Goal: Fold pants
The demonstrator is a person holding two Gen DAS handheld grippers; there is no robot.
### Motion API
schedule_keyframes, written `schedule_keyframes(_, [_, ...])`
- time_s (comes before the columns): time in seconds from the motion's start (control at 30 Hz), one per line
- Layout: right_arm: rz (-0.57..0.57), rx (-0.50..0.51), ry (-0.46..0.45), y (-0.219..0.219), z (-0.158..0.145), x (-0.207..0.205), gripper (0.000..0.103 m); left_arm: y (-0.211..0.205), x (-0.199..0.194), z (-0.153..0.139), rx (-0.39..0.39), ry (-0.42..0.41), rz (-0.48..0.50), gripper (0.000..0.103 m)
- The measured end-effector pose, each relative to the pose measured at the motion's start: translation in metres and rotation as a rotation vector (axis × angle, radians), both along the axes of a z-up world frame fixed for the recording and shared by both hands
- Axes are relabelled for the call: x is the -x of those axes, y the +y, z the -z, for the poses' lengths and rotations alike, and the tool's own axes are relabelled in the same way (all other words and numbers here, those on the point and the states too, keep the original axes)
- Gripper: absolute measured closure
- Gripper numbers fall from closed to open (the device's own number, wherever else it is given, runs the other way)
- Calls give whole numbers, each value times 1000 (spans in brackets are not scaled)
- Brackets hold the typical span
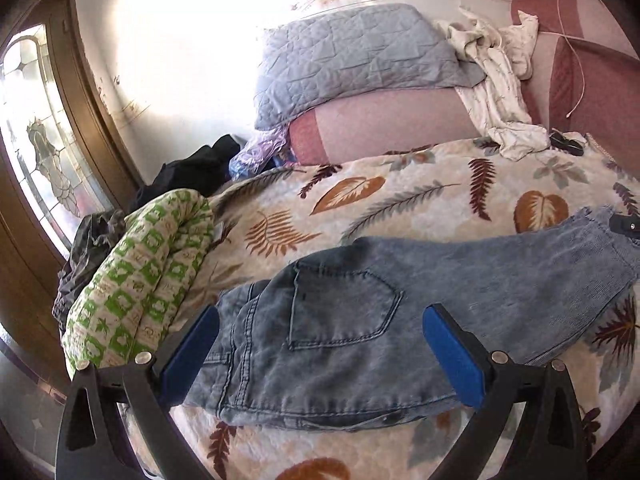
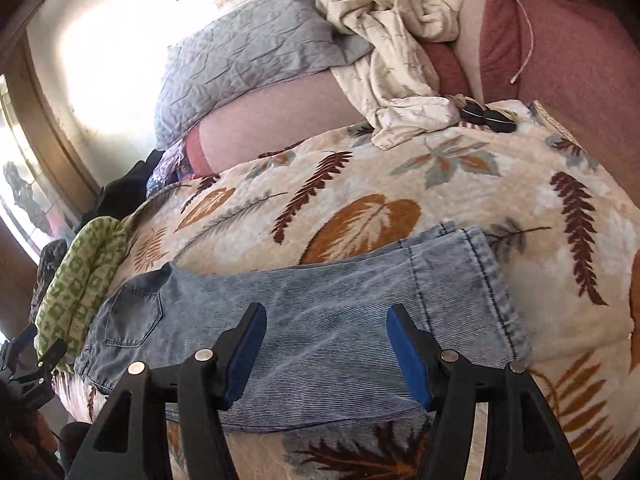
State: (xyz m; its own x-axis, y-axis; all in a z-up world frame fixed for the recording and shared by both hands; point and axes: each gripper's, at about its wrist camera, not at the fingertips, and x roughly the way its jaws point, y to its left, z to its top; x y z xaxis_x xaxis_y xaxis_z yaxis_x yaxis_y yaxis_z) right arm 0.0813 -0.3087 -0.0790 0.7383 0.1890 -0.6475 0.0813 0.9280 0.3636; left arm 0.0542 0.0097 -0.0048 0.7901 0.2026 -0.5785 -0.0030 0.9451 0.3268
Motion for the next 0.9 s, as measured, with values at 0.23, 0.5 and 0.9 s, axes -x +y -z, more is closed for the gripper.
schedule_keyframes(0.23, [41,-42,3,-16,-1,5,37,-30,-9,-6,-8,0,44,2])
schedule_keyframes(0.5, [69,-92,24,-35,0,10,36,-62,-19,-4,-42,13,91,2])
schedule_keyframes(0.9, [191,-376,153,-107,34,27,36,-113,-59,41,-82,197,201,2])
